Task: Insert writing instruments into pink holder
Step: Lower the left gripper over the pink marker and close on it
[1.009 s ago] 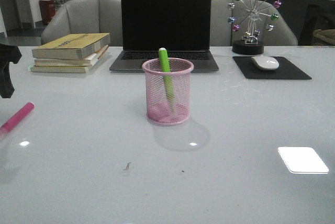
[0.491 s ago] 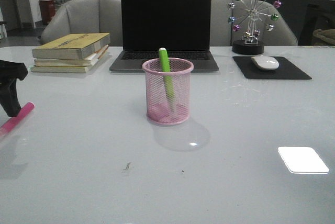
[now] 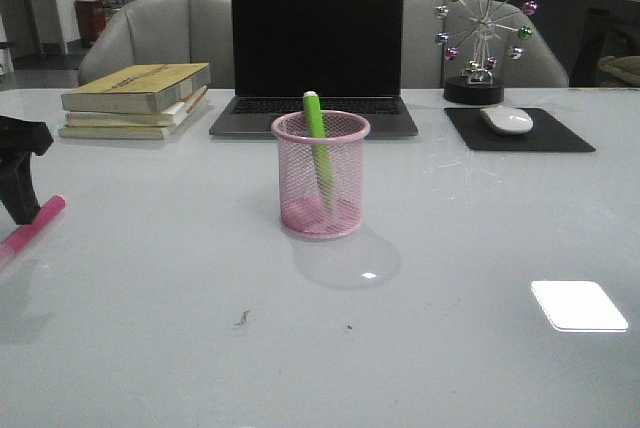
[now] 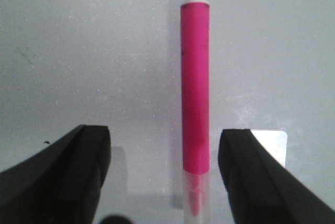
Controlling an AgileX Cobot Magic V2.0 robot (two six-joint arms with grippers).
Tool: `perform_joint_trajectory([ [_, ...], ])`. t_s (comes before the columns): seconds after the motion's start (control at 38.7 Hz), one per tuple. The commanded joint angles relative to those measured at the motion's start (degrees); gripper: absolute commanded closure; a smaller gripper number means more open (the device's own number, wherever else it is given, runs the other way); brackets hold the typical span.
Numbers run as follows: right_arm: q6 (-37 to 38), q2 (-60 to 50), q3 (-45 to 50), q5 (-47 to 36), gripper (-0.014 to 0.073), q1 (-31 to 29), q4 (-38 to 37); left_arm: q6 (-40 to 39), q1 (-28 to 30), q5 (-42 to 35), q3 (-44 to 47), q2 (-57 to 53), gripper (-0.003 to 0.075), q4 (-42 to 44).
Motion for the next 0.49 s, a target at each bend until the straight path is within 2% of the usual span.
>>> perform_joint_trajectory([
  [0.0, -0.38, -0.53, -1.67, -3.91, 0.0225, -0.30, -0.44, 0.93, -0.39, -0.59, -1.79, -2.53, 0.0220, -0.82],
  [0.47, -0.38, -0.53, -1.67, -3.91, 0.0225, -0.30, -0.44, 1.21, -0.48, 2.20, -1.79, 0.35, 0.0220, -0.96],
])
